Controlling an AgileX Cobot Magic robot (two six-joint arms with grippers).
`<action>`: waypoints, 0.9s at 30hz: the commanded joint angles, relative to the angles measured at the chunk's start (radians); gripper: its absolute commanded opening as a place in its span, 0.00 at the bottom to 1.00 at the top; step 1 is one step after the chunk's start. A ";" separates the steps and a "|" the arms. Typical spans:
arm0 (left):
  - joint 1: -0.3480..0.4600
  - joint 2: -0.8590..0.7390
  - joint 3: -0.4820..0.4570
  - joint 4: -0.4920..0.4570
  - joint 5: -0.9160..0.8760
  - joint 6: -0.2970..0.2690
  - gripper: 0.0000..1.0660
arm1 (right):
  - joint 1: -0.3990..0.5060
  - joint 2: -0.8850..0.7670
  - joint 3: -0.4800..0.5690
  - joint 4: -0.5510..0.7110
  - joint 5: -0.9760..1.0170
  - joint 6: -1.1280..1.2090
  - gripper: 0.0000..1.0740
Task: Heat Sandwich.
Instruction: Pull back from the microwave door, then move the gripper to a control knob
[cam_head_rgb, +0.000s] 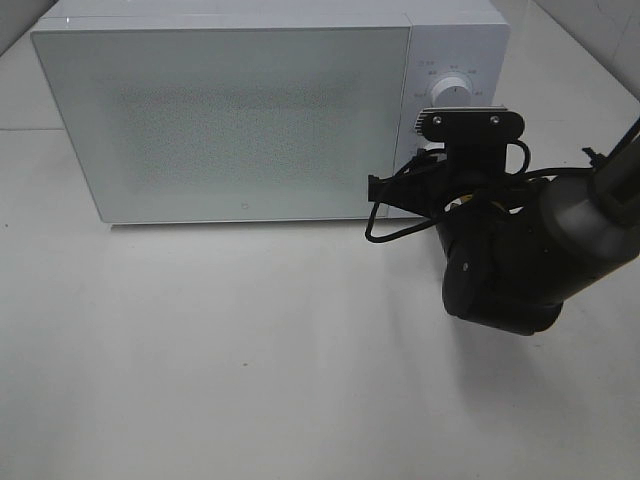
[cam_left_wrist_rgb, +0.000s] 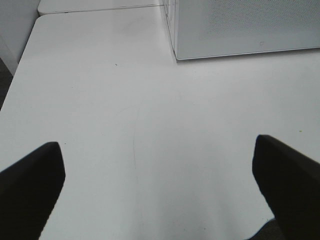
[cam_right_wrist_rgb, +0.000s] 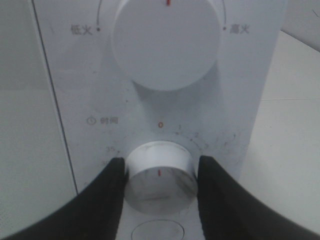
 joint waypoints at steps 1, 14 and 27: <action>0.004 -0.028 0.004 -0.006 -0.013 0.000 0.92 | 0.003 -0.004 -0.012 -0.034 -0.039 -0.011 0.09; 0.004 -0.028 0.004 -0.006 -0.013 0.000 0.92 | 0.003 -0.004 -0.012 -0.032 -0.109 0.410 0.06; 0.004 -0.028 0.004 -0.006 -0.013 0.000 0.92 | 0.003 -0.005 -0.012 -0.016 -0.093 1.007 0.06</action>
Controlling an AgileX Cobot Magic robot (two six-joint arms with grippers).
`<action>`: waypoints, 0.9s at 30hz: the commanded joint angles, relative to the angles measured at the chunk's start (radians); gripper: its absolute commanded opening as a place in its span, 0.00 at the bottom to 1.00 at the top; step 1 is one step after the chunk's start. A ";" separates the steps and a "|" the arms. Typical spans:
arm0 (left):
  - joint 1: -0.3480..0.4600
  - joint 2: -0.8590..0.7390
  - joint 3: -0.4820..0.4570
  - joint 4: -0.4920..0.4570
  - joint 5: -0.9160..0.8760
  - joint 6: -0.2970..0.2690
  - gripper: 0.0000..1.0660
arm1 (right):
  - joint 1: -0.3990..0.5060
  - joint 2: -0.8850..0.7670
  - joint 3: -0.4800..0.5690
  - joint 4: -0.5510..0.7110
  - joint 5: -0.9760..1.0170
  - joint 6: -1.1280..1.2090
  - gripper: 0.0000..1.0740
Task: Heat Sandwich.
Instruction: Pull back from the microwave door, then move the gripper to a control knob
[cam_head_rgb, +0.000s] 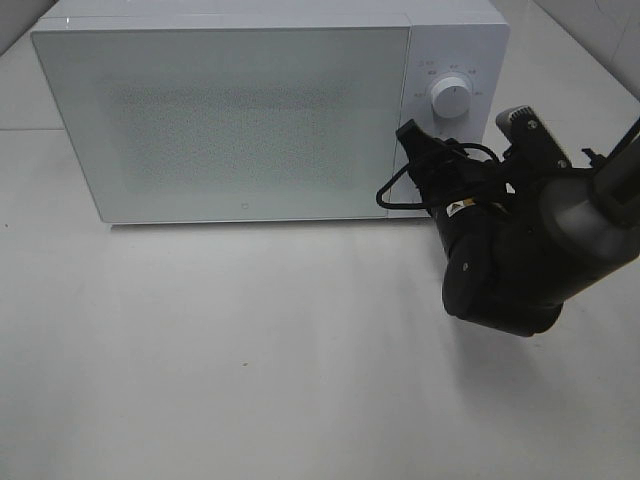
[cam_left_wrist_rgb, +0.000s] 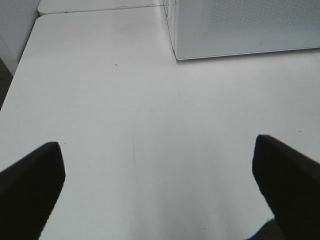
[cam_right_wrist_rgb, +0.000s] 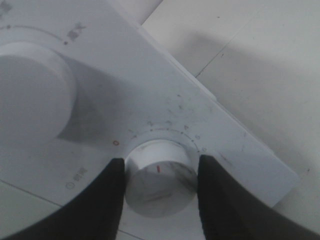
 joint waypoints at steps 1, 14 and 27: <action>0.004 -0.028 0.004 -0.006 -0.013 0.000 0.92 | 0.003 -0.005 -0.012 -0.037 -0.096 0.198 0.07; 0.004 -0.028 0.004 -0.006 -0.013 0.000 0.92 | 0.003 -0.004 -0.012 -0.051 -0.158 0.756 0.07; 0.004 -0.028 0.004 -0.006 -0.013 0.000 0.92 | 0.003 -0.003 -0.012 -0.048 -0.158 0.890 0.09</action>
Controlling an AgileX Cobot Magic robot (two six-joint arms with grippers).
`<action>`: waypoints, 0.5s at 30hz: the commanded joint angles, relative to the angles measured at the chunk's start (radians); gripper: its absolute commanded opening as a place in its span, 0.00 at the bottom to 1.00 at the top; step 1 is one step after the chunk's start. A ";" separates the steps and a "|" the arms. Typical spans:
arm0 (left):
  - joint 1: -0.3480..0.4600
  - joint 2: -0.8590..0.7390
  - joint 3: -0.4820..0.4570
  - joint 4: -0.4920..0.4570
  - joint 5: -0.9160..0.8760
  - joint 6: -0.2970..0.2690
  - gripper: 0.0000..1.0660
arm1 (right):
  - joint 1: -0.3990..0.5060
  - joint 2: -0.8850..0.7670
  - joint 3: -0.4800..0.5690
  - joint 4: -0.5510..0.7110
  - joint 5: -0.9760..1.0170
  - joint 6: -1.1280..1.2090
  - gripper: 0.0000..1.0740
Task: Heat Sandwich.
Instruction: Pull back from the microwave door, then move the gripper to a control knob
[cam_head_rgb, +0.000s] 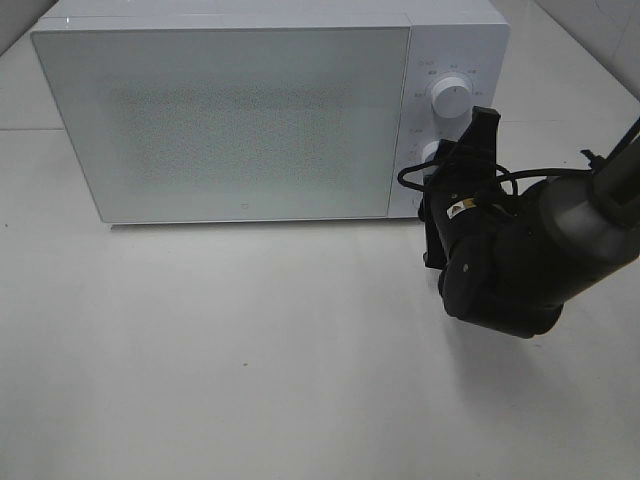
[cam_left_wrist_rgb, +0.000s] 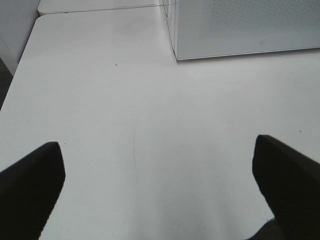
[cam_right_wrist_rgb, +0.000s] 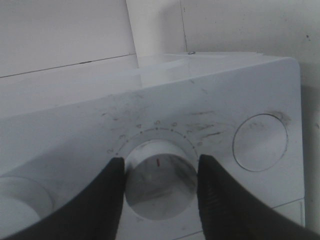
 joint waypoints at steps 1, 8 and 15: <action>0.004 -0.028 0.004 -0.006 -0.013 0.000 0.92 | 0.003 -0.006 -0.014 -0.062 -0.165 0.006 0.09; 0.004 -0.028 0.004 -0.006 -0.013 0.000 0.92 | 0.003 -0.006 -0.014 -0.068 -0.154 -0.010 0.11; 0.004 -0.028 0.004 -0.006 -0.013 0.000 0.92 | 0.003 -0.006 -0.014 -0.068 -0.152 -0.012 0.14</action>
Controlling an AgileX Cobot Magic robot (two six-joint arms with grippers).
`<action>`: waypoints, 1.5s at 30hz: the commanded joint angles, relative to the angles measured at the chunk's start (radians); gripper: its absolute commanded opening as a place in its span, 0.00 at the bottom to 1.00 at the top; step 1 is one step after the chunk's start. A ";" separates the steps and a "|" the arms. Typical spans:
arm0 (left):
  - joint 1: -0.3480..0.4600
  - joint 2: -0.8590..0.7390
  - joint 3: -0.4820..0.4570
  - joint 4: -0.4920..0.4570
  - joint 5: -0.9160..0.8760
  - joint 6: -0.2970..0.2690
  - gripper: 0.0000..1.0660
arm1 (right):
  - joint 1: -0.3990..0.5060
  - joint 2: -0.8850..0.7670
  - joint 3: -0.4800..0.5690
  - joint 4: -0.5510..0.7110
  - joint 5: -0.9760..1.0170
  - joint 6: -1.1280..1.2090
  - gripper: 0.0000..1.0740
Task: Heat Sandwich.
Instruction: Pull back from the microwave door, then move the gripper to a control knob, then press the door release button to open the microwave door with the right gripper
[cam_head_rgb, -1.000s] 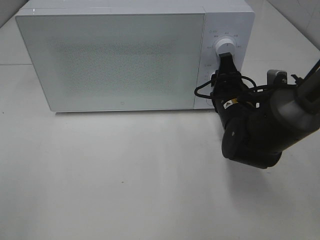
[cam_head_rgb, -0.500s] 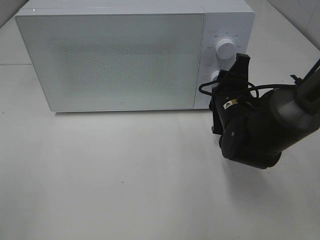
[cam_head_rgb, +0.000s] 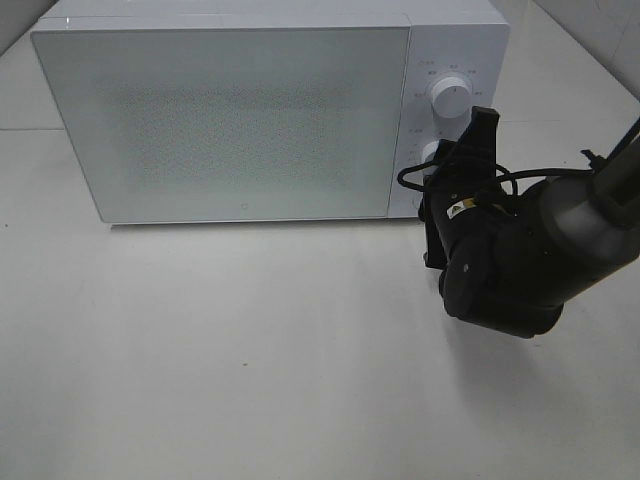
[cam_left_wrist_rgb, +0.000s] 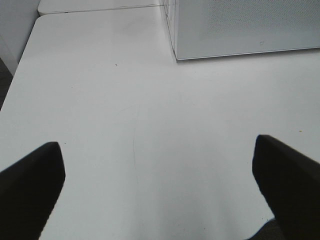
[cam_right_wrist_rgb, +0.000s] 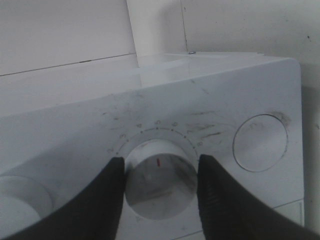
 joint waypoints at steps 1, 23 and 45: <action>0.004 -0.028 0.004 -0.006 -0.013 0.000 0.92 | 0.003 -0.006 -0.014 -0.060 -0.152 -0.008 0.15; 0.004 -0.028 0.004 -0.006 -0.013 0.000 0.92 | 0.003 -0.008 -0.014 -0.040 -0.140 -0.099 0.78; 0.004 -0.028 0.004 -0.006 -0.013 0.000 0.92 | 0.003 -0.305 0.143 -0.100 0.536 -1.053 0.71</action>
